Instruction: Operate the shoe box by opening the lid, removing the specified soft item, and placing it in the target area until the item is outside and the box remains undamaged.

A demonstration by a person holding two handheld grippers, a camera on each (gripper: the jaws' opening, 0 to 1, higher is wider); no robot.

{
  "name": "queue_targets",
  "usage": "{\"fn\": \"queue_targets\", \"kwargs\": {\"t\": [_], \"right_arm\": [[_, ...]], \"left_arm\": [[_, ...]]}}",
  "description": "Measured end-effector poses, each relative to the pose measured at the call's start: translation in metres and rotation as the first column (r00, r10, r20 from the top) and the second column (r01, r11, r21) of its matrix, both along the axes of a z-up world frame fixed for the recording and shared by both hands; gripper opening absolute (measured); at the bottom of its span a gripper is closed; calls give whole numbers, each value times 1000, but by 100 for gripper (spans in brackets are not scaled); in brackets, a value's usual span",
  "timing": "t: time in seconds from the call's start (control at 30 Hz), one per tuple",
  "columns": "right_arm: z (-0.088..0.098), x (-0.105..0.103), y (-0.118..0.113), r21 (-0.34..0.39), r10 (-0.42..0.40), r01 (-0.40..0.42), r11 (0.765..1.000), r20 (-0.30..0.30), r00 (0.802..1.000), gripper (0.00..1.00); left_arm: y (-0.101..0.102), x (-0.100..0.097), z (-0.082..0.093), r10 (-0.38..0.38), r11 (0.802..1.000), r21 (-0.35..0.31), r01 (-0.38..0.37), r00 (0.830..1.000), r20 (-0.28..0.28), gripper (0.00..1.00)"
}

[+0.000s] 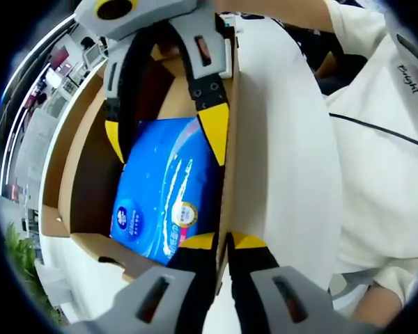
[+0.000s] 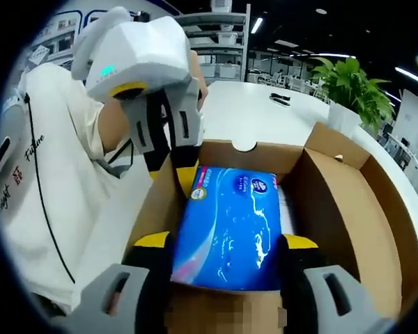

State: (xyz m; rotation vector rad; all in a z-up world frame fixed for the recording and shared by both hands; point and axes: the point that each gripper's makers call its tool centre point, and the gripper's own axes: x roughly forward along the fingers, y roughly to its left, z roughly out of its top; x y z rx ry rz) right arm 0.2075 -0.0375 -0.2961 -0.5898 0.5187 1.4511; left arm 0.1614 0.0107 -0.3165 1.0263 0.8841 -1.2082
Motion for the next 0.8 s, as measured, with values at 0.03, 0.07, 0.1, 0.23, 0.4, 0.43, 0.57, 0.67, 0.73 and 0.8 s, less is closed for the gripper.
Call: {"fn": "queue_targets", "kwargs": {"t": [0.03,0.07,0.1,0.23,0.4,0.43,0.57,0.67,0.73,0.8], "right_arm": [[0,-2,0,1,5,-5,1000,4,1000,61],[0,-2,0,1,6,-6,1000,7,1000,61],[0,-1,-1,-4,2,-2,1000,6,1000,60],[0,-2,-12,-30,3,-3,1000,19,1000,59],[-1,-4,-20,-38,14,-13,999,19,1000,58],[-1,-5,-22,-42,17,-16,999,23,1000,58],[-1,-6,-39,-67,18,-16,998,24,1000,58],[-1,-10,-58,-121,35,-32,992,20,999,58],[-1,-11,-70,-151,39,-36,988,17,999,58],[-1,-10,-79,-179,36,-32,983,22,999,58]], "left_arm": [[0,0,0,-1,1000,-1,1,1000,0,6],[0,0,0,-3,1000,-1,3,1000,2,6],[0,0,0,-7,1000,-4,7,1000,8,6],[0,0,0,-10,1000,-3,10,1000,7,6],[0,0,0,-4,1000,-4,4,1000,12,6],[0,0,0,-5,1000,-5,5,1000,14,6],[0,0,-1,1,1000,-2,-1,1000,6,6],[0,0,-1,2,1000,-1,-2,1000,2,6],[0,-1,-1,2,1000,-2,-2,1000,2,6],[0,0,-1,2,1000,-2,-2,1000,3,6]]}}
